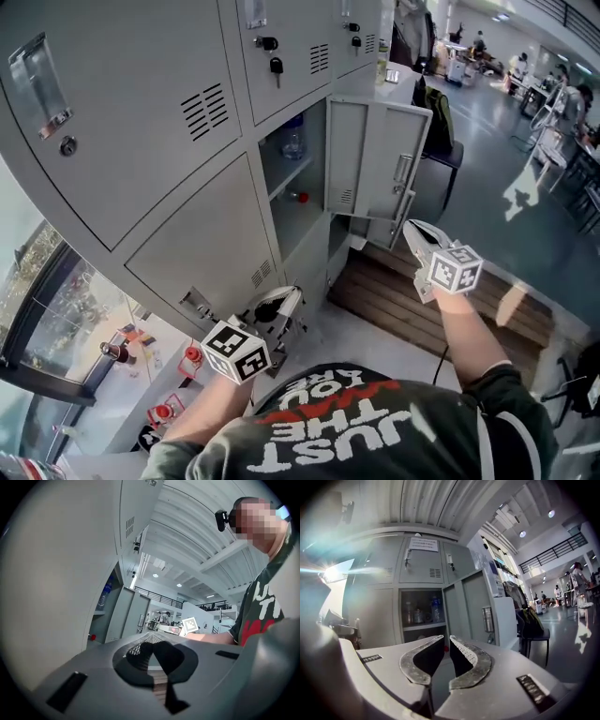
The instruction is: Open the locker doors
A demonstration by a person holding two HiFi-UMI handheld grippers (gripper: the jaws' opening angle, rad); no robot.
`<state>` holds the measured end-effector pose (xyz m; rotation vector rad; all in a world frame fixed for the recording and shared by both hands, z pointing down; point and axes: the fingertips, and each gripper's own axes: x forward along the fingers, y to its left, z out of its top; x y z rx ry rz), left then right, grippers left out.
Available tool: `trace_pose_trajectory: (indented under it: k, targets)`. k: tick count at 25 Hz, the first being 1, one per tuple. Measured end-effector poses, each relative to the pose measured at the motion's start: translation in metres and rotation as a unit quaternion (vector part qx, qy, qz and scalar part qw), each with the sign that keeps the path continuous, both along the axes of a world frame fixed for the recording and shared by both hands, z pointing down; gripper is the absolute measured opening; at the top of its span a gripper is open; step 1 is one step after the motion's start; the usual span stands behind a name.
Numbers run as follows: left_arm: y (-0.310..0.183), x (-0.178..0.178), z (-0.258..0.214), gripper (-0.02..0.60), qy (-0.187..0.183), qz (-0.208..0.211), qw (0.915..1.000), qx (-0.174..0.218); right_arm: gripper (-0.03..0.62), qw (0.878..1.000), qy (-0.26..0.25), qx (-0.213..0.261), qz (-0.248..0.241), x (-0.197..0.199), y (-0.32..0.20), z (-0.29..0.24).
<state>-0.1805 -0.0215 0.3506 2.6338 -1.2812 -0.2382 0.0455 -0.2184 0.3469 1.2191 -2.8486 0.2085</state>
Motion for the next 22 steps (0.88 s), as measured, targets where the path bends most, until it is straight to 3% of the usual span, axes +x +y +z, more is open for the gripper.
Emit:
trace_pose_trajectory:
  k: [6, 11, 18, 22]
  targets:
    - [0.023, -0.001, 0.005, 0.002, 0.012, 0.01, 0.9999, 0.0, 0.057, 0.998, 0.0, -0.029, -0.05, -0.041, 0.074, 0.017]
    - [0.037, 0.007, 0.004, 0.002, 0.001, -0.001, 1.0, 0.004, 0.052, 0.996, -0.003, -0.035, -0.087, -0.053, 0.108, 0.013]
    - [0.048, 0.042, 0.0, 0.002, -0.015, -0.043, 0.9989, 0.011, 0.041, 0.989, -0.008, -0.024, -0.144, -0.029, 0.128, 0.0]
    - [0.05, 0.077, 0.001, 0.002, -0.005, -0.071, 0.9974, 0.01, 0.036, 0.985, -0.003, -0.025, -0.169, 0.0, 0.136, 0.002]
